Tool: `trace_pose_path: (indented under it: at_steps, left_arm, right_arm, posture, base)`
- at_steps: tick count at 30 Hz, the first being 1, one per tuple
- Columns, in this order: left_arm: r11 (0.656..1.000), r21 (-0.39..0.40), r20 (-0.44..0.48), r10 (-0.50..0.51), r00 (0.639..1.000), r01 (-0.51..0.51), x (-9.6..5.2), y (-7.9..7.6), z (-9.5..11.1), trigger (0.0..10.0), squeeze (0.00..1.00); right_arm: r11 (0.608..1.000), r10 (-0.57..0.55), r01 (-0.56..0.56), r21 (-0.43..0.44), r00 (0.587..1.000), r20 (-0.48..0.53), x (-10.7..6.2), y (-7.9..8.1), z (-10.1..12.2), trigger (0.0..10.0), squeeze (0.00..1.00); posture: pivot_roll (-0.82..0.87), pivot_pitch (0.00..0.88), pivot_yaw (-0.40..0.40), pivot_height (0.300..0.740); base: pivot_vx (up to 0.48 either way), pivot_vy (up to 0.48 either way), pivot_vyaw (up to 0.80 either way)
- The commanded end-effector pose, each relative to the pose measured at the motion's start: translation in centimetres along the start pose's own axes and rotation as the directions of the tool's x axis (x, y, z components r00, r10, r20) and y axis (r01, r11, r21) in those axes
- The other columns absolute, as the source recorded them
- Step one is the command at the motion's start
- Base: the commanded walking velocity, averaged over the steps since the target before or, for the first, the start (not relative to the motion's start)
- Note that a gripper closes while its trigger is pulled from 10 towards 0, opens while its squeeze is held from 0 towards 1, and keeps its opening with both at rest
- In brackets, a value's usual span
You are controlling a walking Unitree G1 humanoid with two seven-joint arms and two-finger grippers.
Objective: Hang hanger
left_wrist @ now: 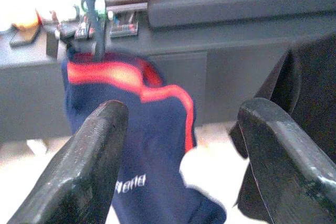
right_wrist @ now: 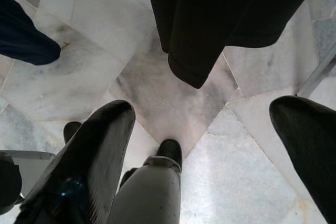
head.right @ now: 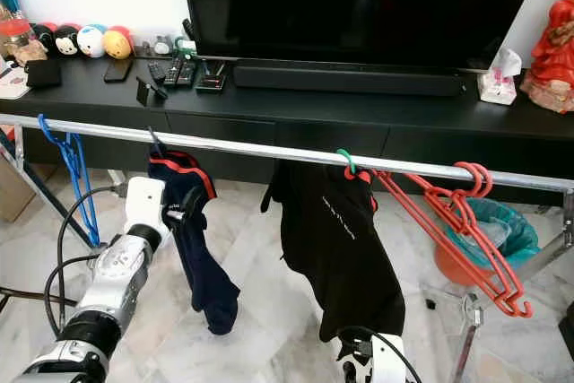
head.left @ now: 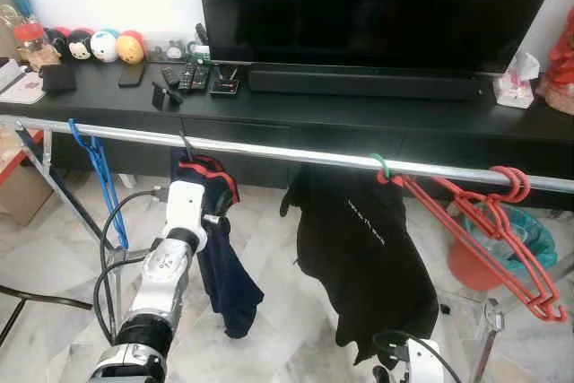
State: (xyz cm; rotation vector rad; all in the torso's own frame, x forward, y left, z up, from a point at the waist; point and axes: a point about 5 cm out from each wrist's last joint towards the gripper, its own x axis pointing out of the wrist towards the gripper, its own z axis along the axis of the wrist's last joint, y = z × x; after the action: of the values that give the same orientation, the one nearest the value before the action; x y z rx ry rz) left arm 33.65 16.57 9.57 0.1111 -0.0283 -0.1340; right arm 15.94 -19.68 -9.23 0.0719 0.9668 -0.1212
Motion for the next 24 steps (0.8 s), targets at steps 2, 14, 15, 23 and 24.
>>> trace_pose_path:
  at_steps: [2,14,15,23,24]
  left_arm:
    - [1.0,0.016,0.058,-0.025,0.998,0.025,0.1,-0.6,1.6,10.0,0.0]
    - [0.972,0.124,-0.155,-0.181,0.971,0.201,0.2,-4.5,-0.2,10.0,0.0]
    - [0.971,0.144,-0.177,-0.164,0.97,0.191,0.3,-4.4,-0.4,10.0,0.0]
    - [0.974,0.218,-0.275,0.0,0.961,0.062,0.7,-2.7,-1.3,10.0,0.0]
    - [0.971,0.235,-0.289,0.021,0.957,0.05,0.6,-2.4,-1.4,10.0,0.0]
  right_arm:
    - [1.0,-0.004,0.004,0.007,1.0,-0.003,0.0,0.1,0.0,10.0,0.0]
    - [1.0,0.0,0.0,0.012,1.0,-0.002,0.1,0.4,0.0,10.0,0.0]
    - [1.0,0.0,0.0,0.013,1.0,-0.002,0.1,0.4,0.0,10.0,0.0]
    - [1.0,-0.004,0.004,0.012,1.0,-0.008,0.1,0.4,0.0,10.0,0.0]
    - [1.0,-0.002,0.002,0.01,1.0,-0.009,0.1,0.4,0.0,10.0,0.0]
  posture:
    - [-0.02,0.0,0.011,0.74]
    - [-0.04,0.0,0.025,0.74]
    - [-0.05,0.0,0.027,0.74]
    - [-0.04,0.0,0.019,0.74]
    - [-0.04,0.0,0.018,0.74]
  base:
    - [0.0,0.0,0.0]
    - [0.0,0.0,0.0]
    - [0.0,0.0,0.0]
    - [0.0,0.0,0.0]
    - [0.0,0.0,0.0]
